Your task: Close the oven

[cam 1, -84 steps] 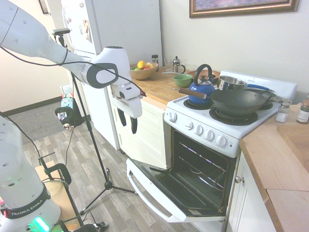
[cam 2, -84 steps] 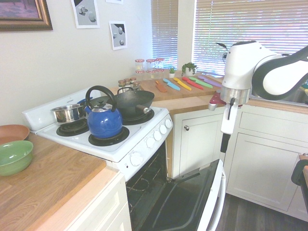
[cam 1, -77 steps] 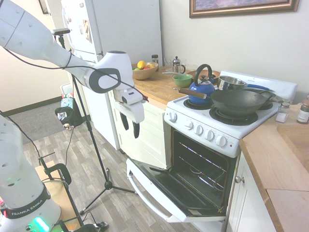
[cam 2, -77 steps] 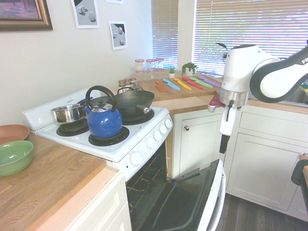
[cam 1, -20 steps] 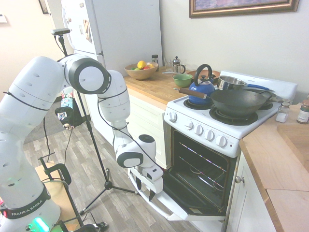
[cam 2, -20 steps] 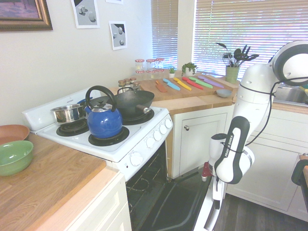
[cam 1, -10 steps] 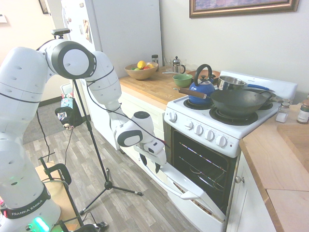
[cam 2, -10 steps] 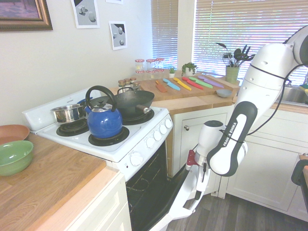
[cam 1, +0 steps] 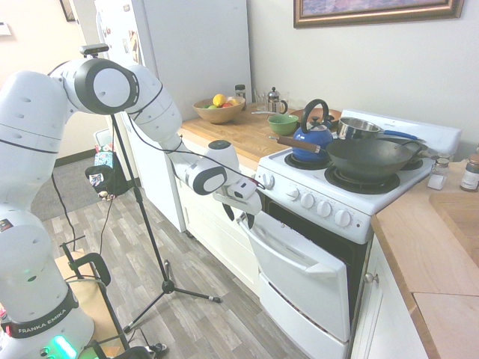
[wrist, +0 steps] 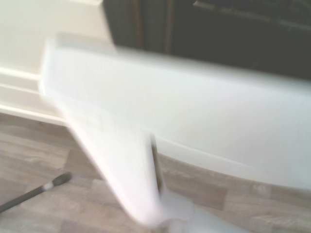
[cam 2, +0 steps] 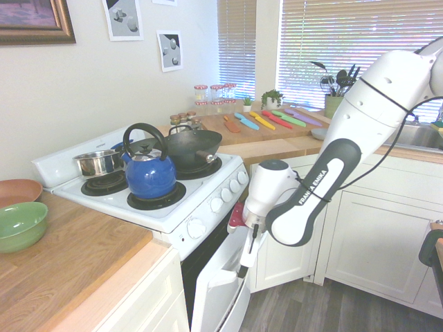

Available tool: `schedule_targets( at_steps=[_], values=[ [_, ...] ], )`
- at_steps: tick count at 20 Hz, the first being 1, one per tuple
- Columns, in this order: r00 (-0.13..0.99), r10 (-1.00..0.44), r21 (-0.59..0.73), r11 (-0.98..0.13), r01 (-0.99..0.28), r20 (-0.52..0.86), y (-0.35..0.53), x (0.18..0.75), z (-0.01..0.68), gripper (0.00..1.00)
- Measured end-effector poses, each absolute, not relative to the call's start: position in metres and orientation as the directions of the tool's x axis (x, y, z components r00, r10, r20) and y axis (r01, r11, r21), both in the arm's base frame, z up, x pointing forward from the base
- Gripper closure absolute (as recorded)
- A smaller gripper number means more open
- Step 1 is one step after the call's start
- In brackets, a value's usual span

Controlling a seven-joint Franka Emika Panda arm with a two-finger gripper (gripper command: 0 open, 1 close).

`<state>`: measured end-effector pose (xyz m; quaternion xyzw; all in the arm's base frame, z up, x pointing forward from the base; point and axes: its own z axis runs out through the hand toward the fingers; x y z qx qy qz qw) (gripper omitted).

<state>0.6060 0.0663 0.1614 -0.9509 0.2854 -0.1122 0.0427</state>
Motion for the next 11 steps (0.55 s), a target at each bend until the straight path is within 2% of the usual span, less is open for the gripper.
schedule_targets(
  at_steps=[3,7,11],
  values=[
    [0.801,-0.562,-0.144,-0.827,-0.544,0.204,0.057,0.628,0.171,0.00],
    [0.783,-0.584,-0.142,-0.812,-0.566,0.216,0.026,0.634,0.218,0.00],
    [0.843,-0.535,-0.075,-0.844,-0.530,0.059,-0.014,0.593,0.273,0.00]
  ],
)
